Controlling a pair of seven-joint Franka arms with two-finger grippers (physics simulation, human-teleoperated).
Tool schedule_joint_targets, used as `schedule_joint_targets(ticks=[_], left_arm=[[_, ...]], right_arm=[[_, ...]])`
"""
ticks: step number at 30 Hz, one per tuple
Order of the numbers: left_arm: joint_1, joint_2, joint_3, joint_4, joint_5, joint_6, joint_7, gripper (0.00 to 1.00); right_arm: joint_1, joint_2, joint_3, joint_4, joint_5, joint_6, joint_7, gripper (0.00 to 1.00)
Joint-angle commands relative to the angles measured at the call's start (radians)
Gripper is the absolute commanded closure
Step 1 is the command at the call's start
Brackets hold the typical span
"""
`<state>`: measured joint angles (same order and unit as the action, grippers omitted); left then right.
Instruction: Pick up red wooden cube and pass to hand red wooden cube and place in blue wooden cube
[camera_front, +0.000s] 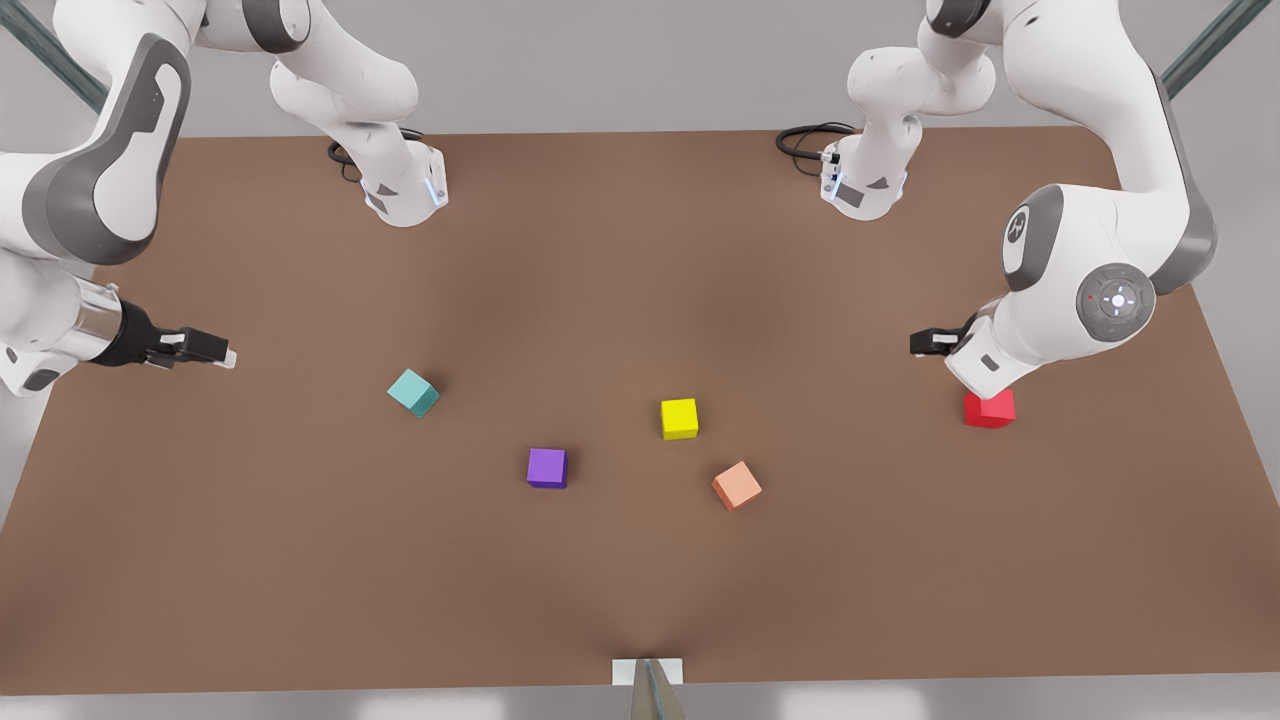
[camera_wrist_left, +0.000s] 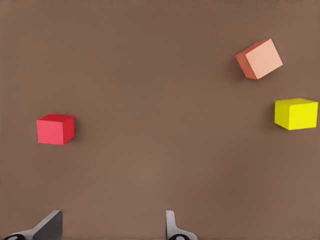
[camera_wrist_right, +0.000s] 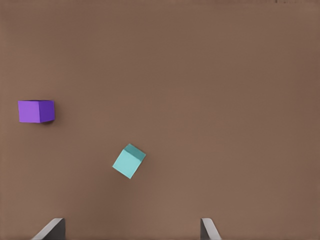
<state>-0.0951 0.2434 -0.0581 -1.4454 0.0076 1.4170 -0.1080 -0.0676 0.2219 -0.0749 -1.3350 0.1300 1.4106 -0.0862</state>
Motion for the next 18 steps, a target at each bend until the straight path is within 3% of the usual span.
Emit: schedule_joint_targets(ticks=[1, 4, 10, 13, 18], left_arm=[[0.000, -0.001, 0.000, 0.000, 0.000, 0.005, -0.027, 0.00], [0.011, 0.040, 0.039, 0.000, 0.003, 0.013, 0.097, 0.00], [0.115, 0.250, 0.270, -0.096, 0.006, 0.444, 0.844, 0.00], [0.140, 0.278, 0.270, -0.237, 0.005, 0.640, 0.920, 0.00], [0.143, 0.274, 0.271, -0.332, 0.003, 0.688, 0.838, 0.00]], right_arm=[[0.000, -0.001, 0.000, 0.000, 0.002, 0.005, -0.027, 0.00], [0.000, 0.004, 0.000, 0.000, 0.002, 0.005, -0.026, 0.00], [0.000, 0.010, 0.000, -0.003, 0.014, 0.005, -0.024, 0.00], [0.000, 0.011, 0.000, -0.006, 0.014, 0.007, -0.024, 0.00], [0.000, 0.013, 0.000, -0.012, 0.014, 0.007, -0.024, 0.00]])
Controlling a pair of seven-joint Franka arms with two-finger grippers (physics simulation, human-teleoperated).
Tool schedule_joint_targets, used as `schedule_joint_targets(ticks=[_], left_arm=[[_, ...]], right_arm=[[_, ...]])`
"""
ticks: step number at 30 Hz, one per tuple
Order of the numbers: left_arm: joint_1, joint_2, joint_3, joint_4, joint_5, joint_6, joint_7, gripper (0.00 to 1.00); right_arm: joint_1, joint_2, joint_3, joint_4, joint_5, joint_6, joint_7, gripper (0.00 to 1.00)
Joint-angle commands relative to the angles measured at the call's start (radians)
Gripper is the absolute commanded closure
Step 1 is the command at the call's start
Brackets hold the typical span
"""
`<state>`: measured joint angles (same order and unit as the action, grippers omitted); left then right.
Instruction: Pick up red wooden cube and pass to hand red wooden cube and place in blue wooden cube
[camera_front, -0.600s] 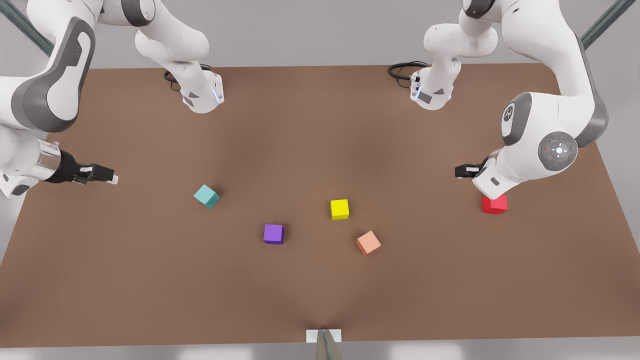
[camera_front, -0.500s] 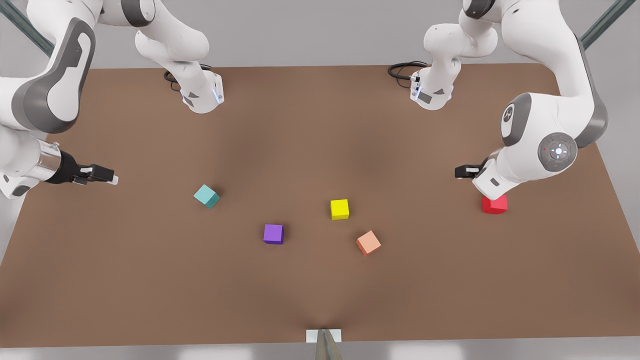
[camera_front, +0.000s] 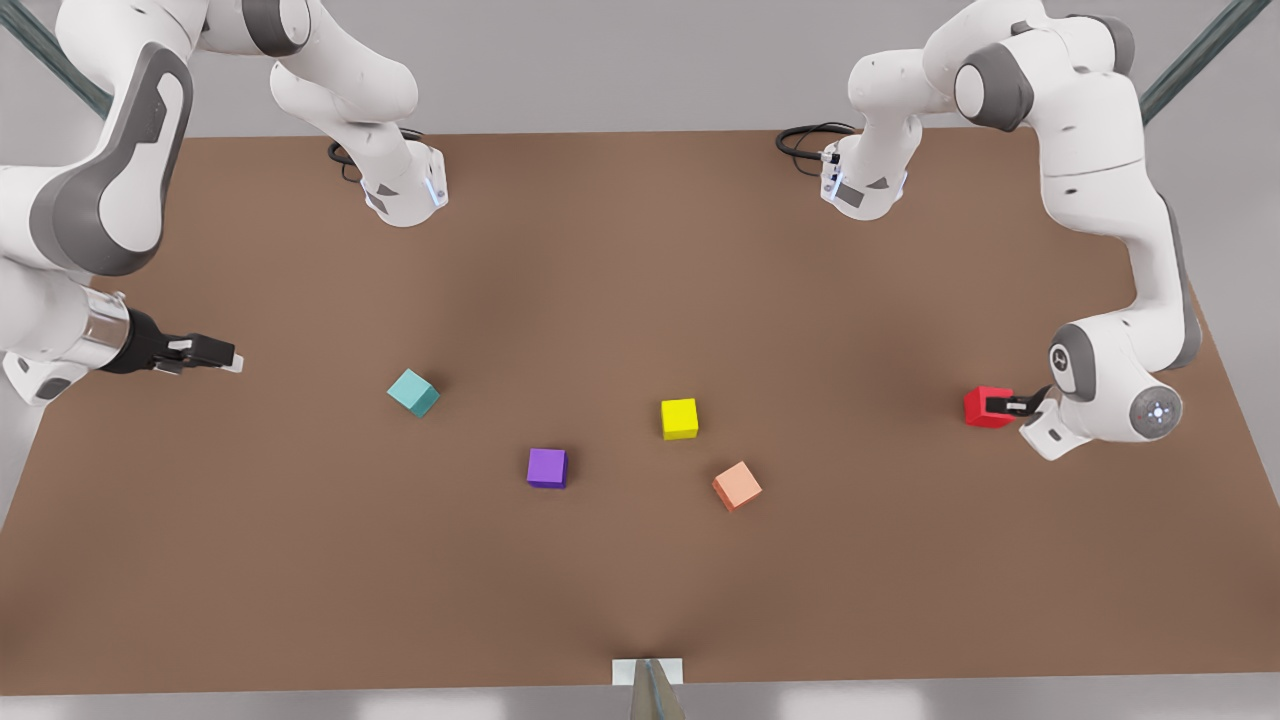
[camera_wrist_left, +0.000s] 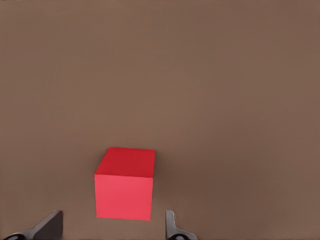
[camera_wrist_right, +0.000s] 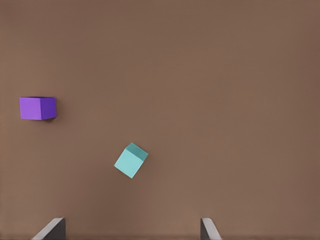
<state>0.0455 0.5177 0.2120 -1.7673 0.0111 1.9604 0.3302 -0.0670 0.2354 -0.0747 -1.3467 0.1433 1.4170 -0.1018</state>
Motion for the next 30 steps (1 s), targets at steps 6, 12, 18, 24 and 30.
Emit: schedule_joint_targets(ticks=[6, 12, 18, 24, 30], left_arm=[[0.005, 0.008, 0.001, -0.087, -0.002, 0.132, 0.142, 0.00], [0.019, 0.065, 0.006, -0.092, -0.003, 0.133, 0.141, 0.00], [0.020, 0.110, 0.006, -0.086, -0.005, 0.164, 0.141, 0.00], [0.020, 0.117, 0.004, -0.081, -0.005, 0.166, 0.141, 0.00], [0.019, 0.123, 0.004, -0.075, -0.033, 0.176, 0.141, 0.11]], right_arm=[[-0.001, 0.002, 0.001, -0.003, 0.002, -0.003, -0.009, 0.00], [0.001, 0.007, 0.001, -0.003, 0.002, -0.003, -0.007, 0.00], [0.001, 0.012, 0.001, -0.003, 0.002, -0.003, -0.010, 0.00], [-0.001, 0.013, 0.001, -0.005, 0.002, -0.010, -0.010, 0.00], [0.001, 0.013, 0.001, -0.005, 0.002, -0.010, -0.009, 0.00]])
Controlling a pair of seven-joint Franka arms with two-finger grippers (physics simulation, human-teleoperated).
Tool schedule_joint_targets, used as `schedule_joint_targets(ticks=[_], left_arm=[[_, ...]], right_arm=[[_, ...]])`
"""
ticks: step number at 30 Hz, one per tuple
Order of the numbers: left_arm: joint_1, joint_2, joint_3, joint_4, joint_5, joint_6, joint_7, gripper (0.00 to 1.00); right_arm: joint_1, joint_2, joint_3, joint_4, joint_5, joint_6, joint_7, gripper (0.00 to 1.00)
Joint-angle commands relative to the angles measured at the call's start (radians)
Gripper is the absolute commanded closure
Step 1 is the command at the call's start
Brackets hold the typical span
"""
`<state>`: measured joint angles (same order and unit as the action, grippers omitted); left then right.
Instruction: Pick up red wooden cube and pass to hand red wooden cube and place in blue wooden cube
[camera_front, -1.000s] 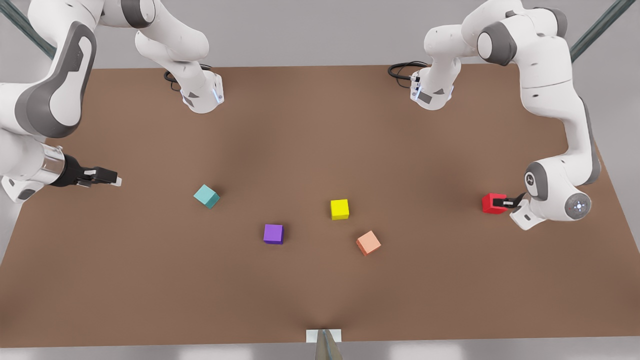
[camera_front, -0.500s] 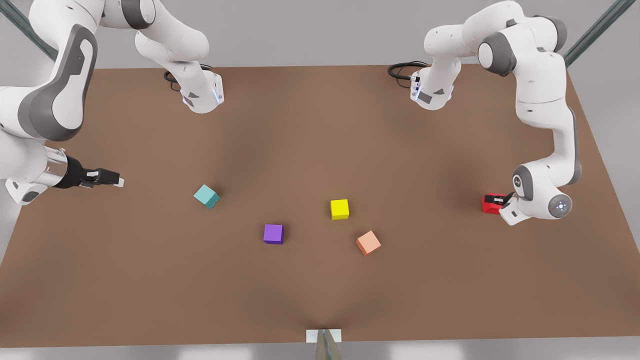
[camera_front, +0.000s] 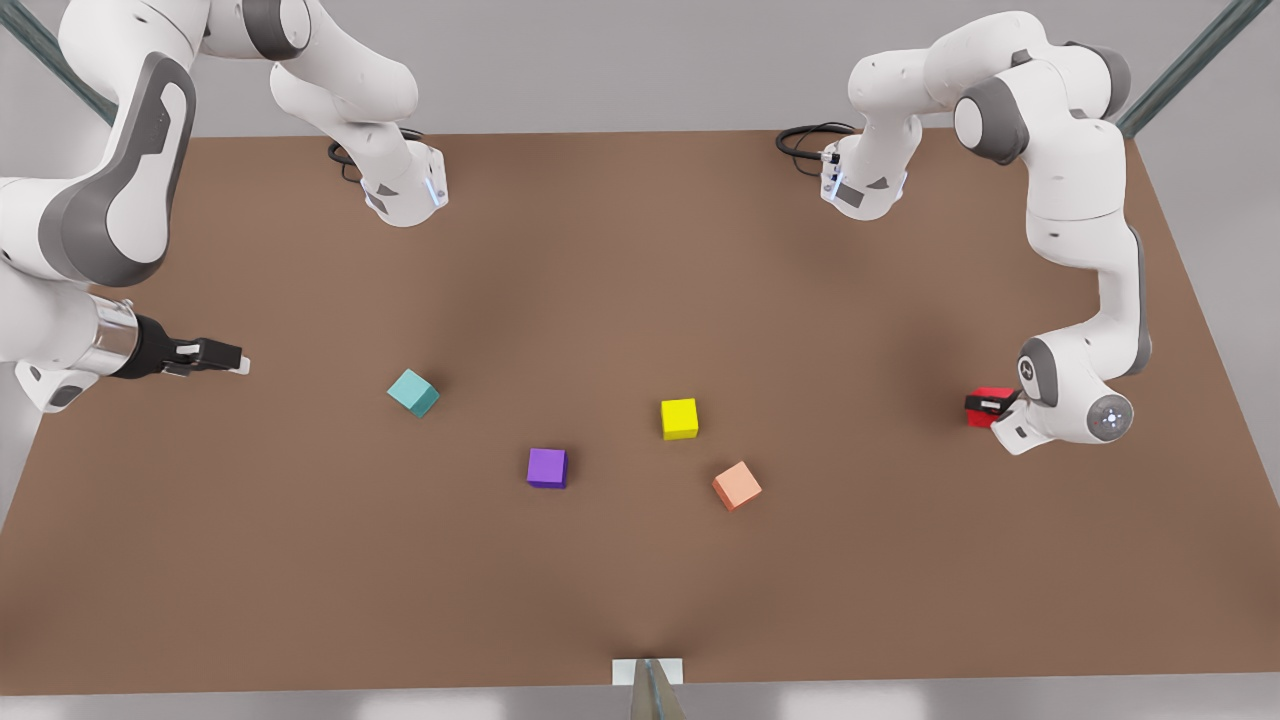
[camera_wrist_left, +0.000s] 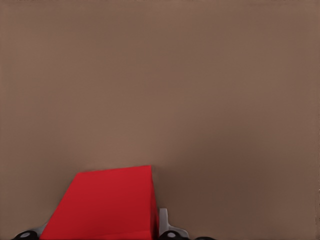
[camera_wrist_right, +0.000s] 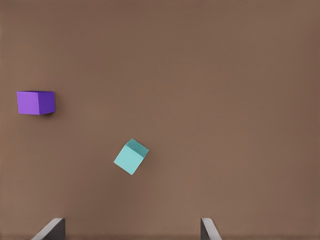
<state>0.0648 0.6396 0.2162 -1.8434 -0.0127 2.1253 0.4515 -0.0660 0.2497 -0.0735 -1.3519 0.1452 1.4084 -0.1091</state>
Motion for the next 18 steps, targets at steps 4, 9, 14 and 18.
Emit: schedule_joint_targets(ticks=[4, 9, 14, 18], left_arm=[[-0.002, 0.003, 0.000, 0.001, -0.009, 0.016, 0.021, 0.11], [-0.002, 0.003, 0.000, 0.004, -0.009, 0.016, 0.019, 0.32], [-0.023, -0.046, -0.037, 0.021, -0.036, -0.056, -0.129, 0.43], [-0.066, -0.054, -0.150, 0.186, -0.557, -0.367, -0.382, 0.43]], right_arm=[[0.000, -0.001, 0.000, 0.000, 0.002, -0.003, -0.001, 0.00], [0.011, 0.016, 0.009, 0.010, 0.007, 0.001, -0.012, 0.00], [0.041, 0.194, 0.011, 0.102, 0.292, 0.015, -0.109, 0.00], [0.037, 0.275, 0.015, 0.141, 0.448, 0.043, -0.366, 0.00]])
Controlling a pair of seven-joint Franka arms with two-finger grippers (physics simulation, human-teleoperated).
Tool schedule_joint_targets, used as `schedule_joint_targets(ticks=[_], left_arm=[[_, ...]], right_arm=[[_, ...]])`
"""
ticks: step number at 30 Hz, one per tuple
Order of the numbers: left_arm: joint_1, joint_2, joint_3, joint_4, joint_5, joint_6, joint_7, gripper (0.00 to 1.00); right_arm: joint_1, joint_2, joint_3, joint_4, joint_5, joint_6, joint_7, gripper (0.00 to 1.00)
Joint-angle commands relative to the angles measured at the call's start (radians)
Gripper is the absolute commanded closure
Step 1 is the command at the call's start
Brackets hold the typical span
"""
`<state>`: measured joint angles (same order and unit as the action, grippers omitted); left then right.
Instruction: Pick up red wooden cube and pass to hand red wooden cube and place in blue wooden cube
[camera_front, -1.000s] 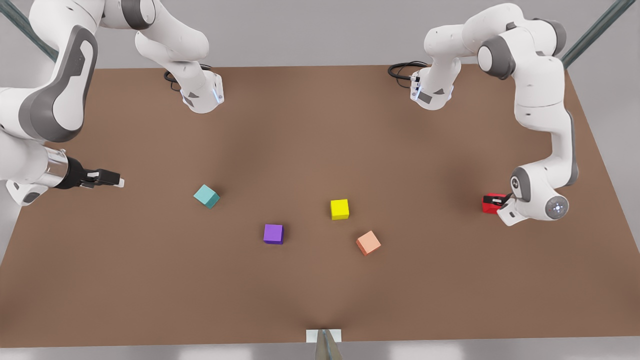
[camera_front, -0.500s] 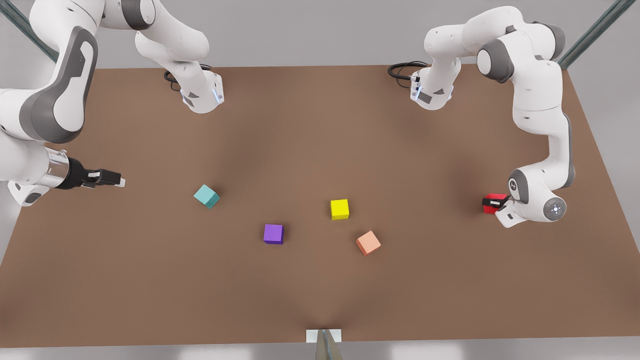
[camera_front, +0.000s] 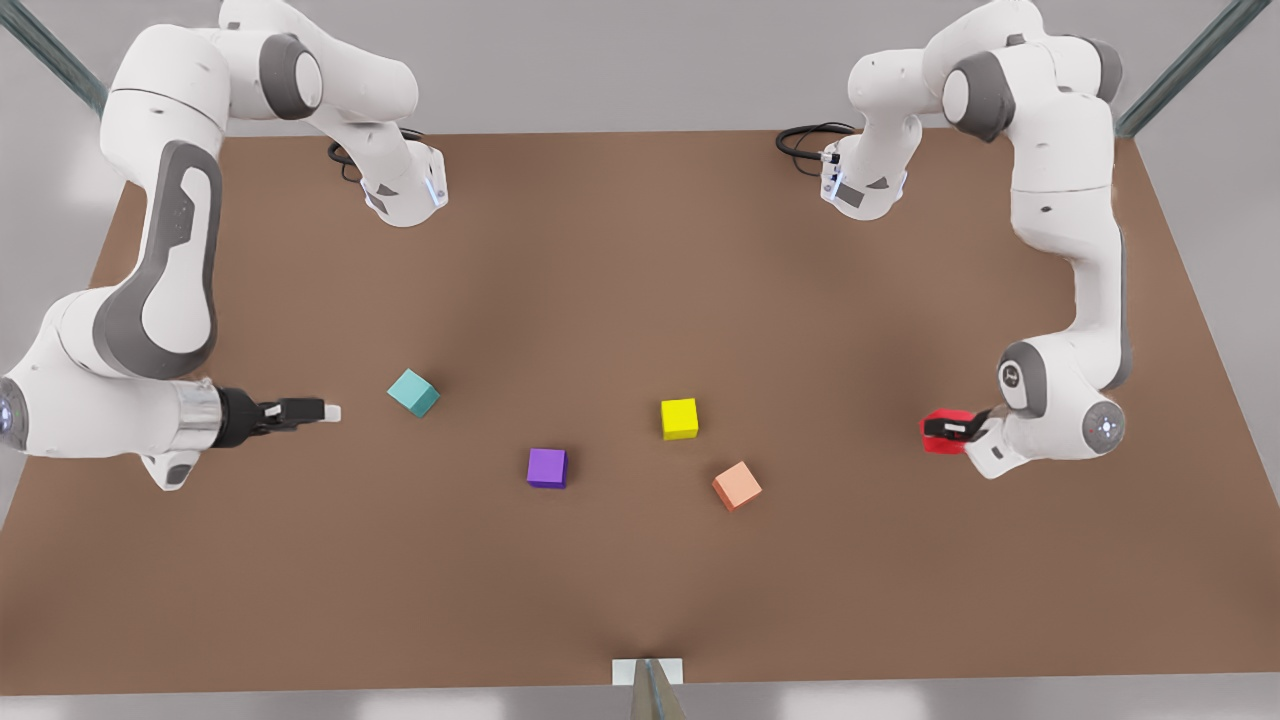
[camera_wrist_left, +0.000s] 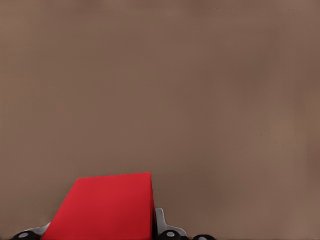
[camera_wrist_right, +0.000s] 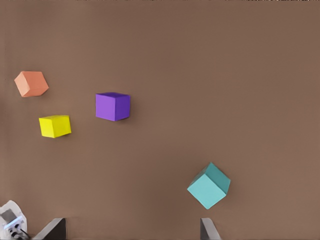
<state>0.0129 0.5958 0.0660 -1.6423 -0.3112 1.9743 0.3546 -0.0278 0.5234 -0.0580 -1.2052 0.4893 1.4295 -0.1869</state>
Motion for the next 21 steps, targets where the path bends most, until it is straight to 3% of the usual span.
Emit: schedule_joint_targets(ticks=[1, 2, 5, 8, 11, 15, 21], left_arm=[[-0.019, 0.051, -0.048, 0.177, -0.382, -0.365, -0.497, 0.43], [-0.019, 0.098, -0.133, 0.303, -0.404, -0.400, -0.644, 0.43], [-0.021, 0.191, -0.354, 0.435, -0.536, -0.367, -0.652, 0.44], [-0.037, 0.315, -0.578, 0.487, -0.647, -0.101, -0.663, 0.44], [-0.039, 0.409, -0.696, 0.564, -0.709, 0.040, -0.651, 0.44], [-0.099, 0.449, -0.739, 0.593, -0.710, 0.236, -0.523, 0.44], [-0.137, 0.501, -0.761, 0.605, -0.795, 0.310, -0.336, 0.46]], right_arm=[[-0.004, 0.073, 0.000, 0.052, 0.107, 0.055, -0.524, 0.00], [-0.018, 0.141, -0.002, 0.058, 0.204, 0.103, -0.733, 0.00], [-0.024, 0.210, 0.010, 0.050, 0.416, 0.117, -0.855, 0.00], [-0.023, 0.251, 0.078, 0.044, 0.594, 0.106, -1.083, 0.00], [-0.020, 0.314, 0.178, 0.059, 0.716, 0.150, -1.307, 0.00], [-0.015, 0.319, 0.227, 0.055, 0.719, 0.223, -1.513, 0.00], [-0.014, 0.365, 0.291, 0.042, 0.801, 0.216, -1.827, 0.00]])
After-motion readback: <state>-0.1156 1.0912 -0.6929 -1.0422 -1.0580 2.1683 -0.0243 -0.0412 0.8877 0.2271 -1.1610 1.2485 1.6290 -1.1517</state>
